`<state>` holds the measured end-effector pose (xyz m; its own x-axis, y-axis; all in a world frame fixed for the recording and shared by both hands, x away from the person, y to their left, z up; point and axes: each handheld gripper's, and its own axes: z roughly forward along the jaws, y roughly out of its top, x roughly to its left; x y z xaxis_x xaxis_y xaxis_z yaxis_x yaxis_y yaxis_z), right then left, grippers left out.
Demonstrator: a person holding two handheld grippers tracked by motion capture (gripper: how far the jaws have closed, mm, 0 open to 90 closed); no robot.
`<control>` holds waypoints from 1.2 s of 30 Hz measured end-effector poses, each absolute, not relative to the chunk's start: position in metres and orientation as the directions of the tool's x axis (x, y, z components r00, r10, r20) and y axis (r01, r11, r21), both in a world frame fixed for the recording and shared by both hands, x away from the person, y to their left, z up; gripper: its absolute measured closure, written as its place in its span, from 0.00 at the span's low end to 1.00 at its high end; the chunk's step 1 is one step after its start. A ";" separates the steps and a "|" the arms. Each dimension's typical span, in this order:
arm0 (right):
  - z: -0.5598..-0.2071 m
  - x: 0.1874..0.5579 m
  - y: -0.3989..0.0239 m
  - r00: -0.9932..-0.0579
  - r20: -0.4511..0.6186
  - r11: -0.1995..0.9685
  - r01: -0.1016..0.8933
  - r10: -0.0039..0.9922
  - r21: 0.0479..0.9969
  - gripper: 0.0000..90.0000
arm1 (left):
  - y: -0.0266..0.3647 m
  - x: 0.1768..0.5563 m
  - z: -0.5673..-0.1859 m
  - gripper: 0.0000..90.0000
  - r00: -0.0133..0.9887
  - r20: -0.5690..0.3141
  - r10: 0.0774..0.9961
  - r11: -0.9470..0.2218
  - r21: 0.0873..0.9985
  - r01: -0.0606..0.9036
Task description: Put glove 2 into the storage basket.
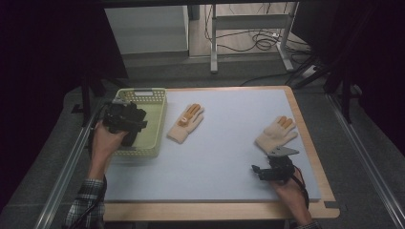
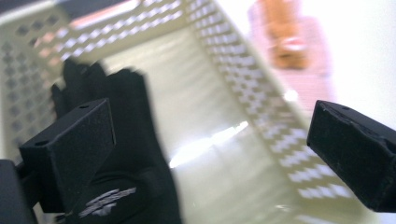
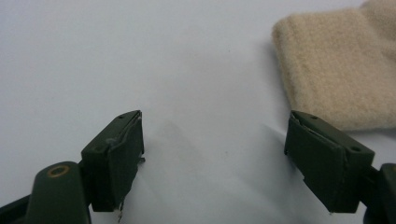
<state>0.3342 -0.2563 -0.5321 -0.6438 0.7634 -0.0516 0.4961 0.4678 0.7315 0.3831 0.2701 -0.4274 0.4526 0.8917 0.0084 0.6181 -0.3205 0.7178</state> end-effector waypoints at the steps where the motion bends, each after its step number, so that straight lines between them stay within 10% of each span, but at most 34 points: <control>1: -0.532 0.334 -0.256 -0.644 -0.052 0.468 0.496 0.764 0.732 0.22 | 0.264 0.376 -0.426 0.02 0.468 0.016 0.883 -0.331 0.729 0.599; 16: -0.532 0.334 -0.256 -0.643 -0.052 0.468 0.497 0.764 0.731 0.22 | 0.181 0.300 -0.464 0.02 0.647 0.061 0.760 -0.432 0.791 0.434; 36: -0.532 0.334 -0.256 -0.634 -0.051 0.463 0.504 0.772 0.729 0.19 | 0.167 0.291 -0.551 0.03 0.621 -0.005 0.784 -0.436 0.708 0.556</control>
